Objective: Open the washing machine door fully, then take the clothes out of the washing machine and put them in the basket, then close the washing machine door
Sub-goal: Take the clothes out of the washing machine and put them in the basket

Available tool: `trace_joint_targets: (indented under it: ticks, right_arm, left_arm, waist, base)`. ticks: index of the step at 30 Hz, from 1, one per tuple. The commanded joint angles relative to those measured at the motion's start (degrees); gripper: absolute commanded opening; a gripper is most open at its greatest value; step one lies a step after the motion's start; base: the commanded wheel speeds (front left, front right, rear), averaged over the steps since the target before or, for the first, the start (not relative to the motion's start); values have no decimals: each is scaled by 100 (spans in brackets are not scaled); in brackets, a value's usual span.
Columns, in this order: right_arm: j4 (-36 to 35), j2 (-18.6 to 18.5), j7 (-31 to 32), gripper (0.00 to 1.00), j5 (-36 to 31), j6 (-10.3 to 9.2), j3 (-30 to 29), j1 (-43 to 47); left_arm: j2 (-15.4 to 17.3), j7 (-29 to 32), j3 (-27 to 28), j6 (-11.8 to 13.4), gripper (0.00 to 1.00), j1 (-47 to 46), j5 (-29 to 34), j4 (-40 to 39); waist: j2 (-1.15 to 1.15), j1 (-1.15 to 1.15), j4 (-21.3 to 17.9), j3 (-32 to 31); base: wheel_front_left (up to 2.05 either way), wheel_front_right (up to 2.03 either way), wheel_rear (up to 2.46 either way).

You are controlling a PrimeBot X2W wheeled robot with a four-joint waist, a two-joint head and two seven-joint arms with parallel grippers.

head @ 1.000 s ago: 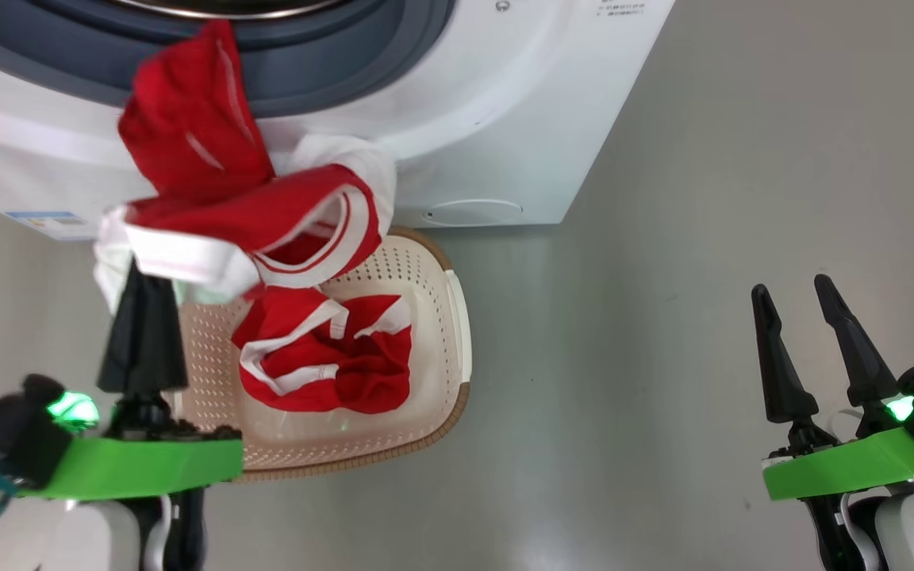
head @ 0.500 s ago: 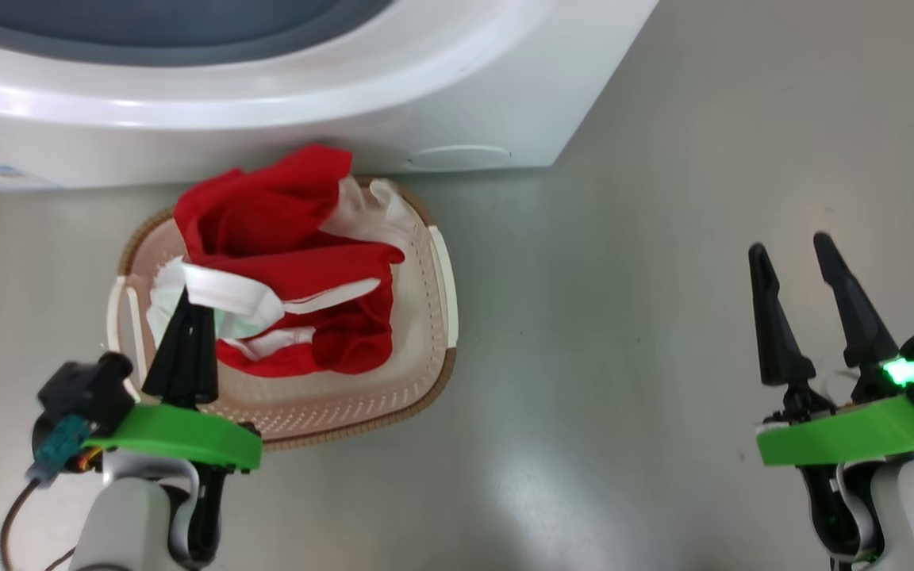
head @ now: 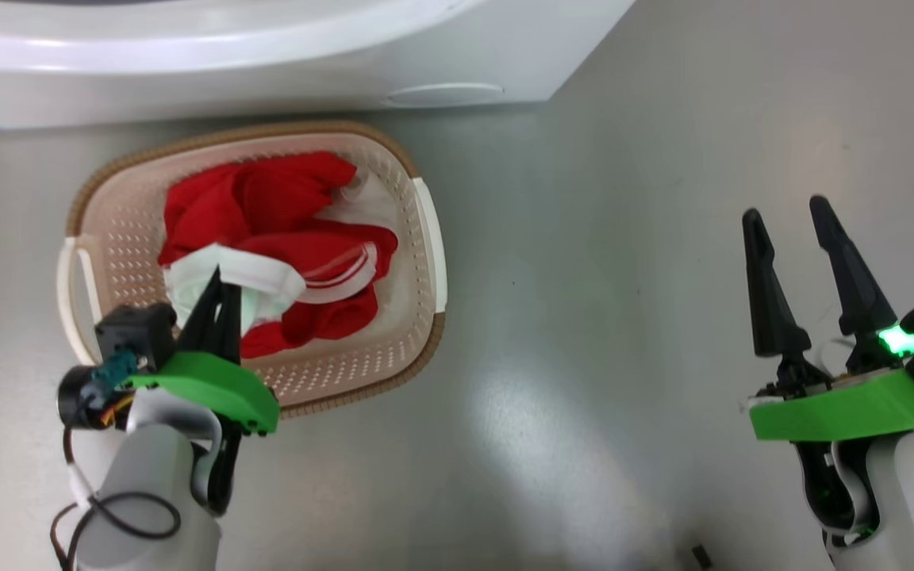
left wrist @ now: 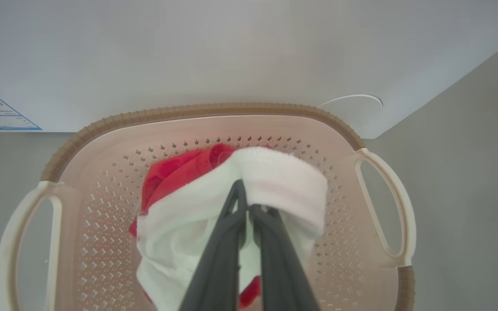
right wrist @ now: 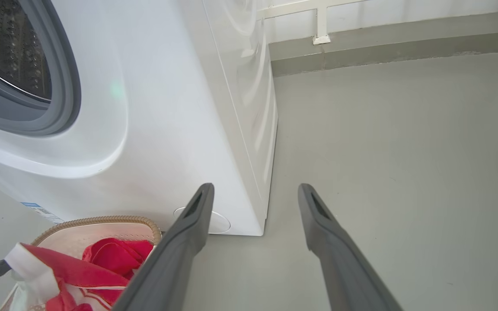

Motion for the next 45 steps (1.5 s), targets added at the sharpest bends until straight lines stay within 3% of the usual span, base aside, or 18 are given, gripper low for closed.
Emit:
trace_joint_targets:
  ticks: [1, 21, 26, 28, 29, 30, 45]
  right_arm:
    - [-170, -9, -36, 100, -25, 36, 149, -23]
    - [-265, -30, -36, 100, -66, 36, 330, -230]
    - [-254, -37, -36, 100, -79, 36, 310, -232]
    - [-244, -39, -36, 100, -80, 36, 300, -223]
    - [-239, -42, -36, 100, -80, 36, 296, -219]
    - [-236, -43, -36, 100, -80, 36, 294, -213]
    - [-57, -141, -36, 100, -29, 36, 251, -61]
  left_arm:
    - [124, -29, 166, -31, 0, -16, 53, 42]
    - [234, -29, 130, -31, 2, -756, 4, 1127]
    - [239, -29, 173, -32, 30, -758, -22, 1154]
    - [233, -29, 206, -32, 48, -726, -23, 1141]
    - [229, -29, 220, -32, 84, -708, -24, 1134]
    - [224, -29, 232, -32, 100, -690, -23, 1119]
    - [170, -29, 385, -32, 100, -179, -131, 575]
  waist:
    - [0, 0, -57, 169]
    - [0, 0, -157, 576]
    - [0, 0, -141, 537]
    - [0, 0, -131, 491]
    - [0, 0, -125, 462]
    - [0, 0, -119, 434]
    - [0, 0, -3, -368]
  base:
    - [0, 0, 0]
    - [0, 0, 0]
    - [0, 0, 0]
    - [0, 0, 0]
    - [0, 0, 0]
    - [0, 0, 0]
    - [0, 0, 0]
